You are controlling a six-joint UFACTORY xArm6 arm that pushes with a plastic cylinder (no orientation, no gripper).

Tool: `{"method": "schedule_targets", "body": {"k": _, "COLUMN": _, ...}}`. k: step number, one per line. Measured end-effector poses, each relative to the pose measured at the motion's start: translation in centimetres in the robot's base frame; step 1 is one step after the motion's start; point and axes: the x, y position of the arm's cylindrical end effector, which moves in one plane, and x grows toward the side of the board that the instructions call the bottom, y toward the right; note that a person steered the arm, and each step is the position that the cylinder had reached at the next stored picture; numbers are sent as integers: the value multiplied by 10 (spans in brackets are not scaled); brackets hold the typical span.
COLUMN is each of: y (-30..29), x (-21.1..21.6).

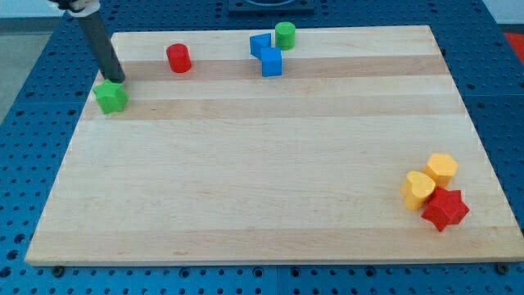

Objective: Push the green star towards the center

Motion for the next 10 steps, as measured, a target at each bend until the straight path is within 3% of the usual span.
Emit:
{"method": "schedule_targets", "body": {"k": 1, "y": -9, "x": 32}}
{"method": "schedule_targets", "body": {"k": 4, "y": -38, "x": 45}}
{"method": "schedule_targets", "body": {"k": 10, "y": -38, "x": 39}}
